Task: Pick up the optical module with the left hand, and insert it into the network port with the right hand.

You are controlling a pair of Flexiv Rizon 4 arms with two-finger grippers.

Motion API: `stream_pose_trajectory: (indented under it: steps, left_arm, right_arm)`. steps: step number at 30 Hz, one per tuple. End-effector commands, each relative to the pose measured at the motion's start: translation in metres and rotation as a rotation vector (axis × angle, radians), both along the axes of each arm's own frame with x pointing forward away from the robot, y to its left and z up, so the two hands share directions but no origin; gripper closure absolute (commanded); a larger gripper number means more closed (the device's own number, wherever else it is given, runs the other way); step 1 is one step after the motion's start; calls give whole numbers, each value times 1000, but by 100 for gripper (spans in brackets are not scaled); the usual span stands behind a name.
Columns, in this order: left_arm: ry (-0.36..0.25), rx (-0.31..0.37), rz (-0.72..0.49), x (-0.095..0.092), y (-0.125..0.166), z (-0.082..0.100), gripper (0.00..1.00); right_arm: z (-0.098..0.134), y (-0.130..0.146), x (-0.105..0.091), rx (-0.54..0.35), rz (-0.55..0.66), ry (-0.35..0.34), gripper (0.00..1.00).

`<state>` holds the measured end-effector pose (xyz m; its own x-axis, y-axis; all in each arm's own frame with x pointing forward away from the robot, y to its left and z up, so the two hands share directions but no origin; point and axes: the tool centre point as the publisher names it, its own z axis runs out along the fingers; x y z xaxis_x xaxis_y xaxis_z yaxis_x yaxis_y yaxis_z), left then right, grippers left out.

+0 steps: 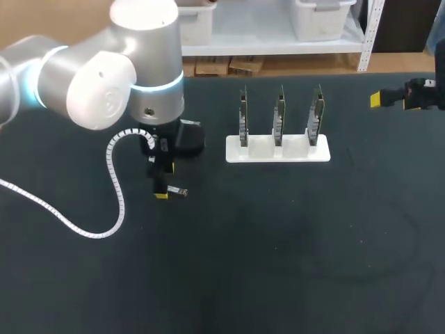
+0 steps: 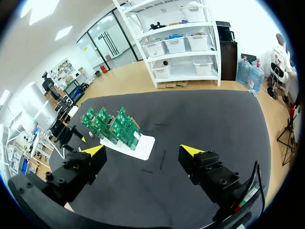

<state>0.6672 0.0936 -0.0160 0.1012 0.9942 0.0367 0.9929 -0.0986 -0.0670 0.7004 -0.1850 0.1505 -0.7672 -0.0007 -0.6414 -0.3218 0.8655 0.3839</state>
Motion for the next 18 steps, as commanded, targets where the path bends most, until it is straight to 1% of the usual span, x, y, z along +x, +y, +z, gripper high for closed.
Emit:
stream_pose_trajectory:
  steps: [1, 2, 3, 13, 16, 18]
  left_arm:
    - [0, 4, -7, 2, 0, 0, 75]
    - [-1, 6, -9, 2, 0, 0, 98]
    - [0, 9, -14, 1, 0, -1, 100]
    - [-4, 17, -19, -2, 2, 0, 100]
    - [-8, 15, -11, -5, 0, 7, 100]
    - [-23, 18, -8, -8, -5, 16, 100]
  right_arm:
    - [0, 0, -1, -3, -3, 0, 0]
    - [0, 0, -1, -3, -3, 0, 0]
    - [0, 0, -1, -3, -3, 0, 0]
    - [0, 0, -1, -3, -3, 0, 0]
    - [0, 0, -1, -3, -3, 0, 0]
    - [0, 0, -1, -3, -3, 0, 0]
